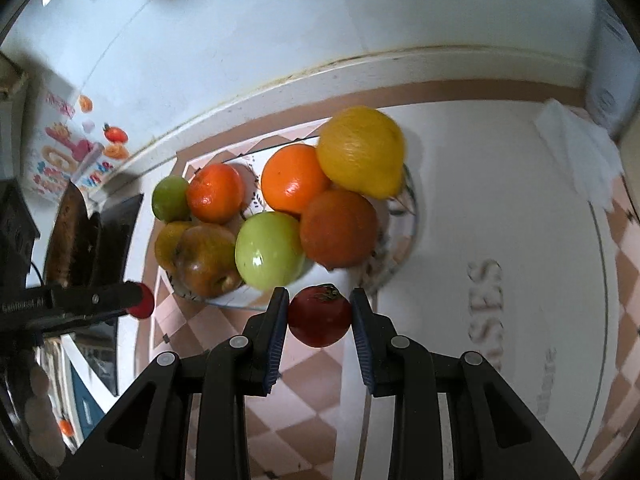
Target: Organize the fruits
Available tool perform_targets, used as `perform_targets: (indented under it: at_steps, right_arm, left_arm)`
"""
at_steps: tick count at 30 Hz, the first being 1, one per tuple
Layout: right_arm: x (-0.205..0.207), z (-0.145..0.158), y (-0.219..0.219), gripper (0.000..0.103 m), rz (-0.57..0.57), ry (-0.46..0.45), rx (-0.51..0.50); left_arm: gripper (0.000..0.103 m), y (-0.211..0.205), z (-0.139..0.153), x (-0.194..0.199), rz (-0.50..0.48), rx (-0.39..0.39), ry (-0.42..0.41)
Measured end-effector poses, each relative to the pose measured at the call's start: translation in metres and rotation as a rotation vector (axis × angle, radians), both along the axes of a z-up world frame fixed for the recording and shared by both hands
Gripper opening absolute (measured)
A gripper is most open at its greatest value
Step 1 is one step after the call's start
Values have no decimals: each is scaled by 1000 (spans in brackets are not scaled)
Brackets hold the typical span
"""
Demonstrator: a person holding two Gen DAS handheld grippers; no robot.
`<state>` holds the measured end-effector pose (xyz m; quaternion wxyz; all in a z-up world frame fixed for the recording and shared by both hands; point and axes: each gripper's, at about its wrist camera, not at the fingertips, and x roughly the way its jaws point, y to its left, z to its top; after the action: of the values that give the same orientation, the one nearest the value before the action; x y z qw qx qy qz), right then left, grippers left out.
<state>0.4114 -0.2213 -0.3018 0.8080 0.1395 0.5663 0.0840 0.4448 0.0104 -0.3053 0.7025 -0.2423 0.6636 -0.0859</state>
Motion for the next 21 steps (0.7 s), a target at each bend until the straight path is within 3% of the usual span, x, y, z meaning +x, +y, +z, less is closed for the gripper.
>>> perform_targets:
  at_steps: [6,16,18,19,21]
  right_arm:
    - [15,-17,14,34,47,25,-49]
    - [14,-30,9,39,72,12,-34]
    - [13,-27,8,48,72,7,-42]
    - [13,-25,7,59,71,5,-45]
    - [11,-21,5,64,66,-3,-51]
  left_arm:
    - [26,4,-15,12,13,20,22]
    - [27,14,-27,11,59,40,54]
    - [29,16,-27,11,69,29,58]
    - [29,17,-27,11,73,29,59]
    - [29,19,-26,11,75,34,65]
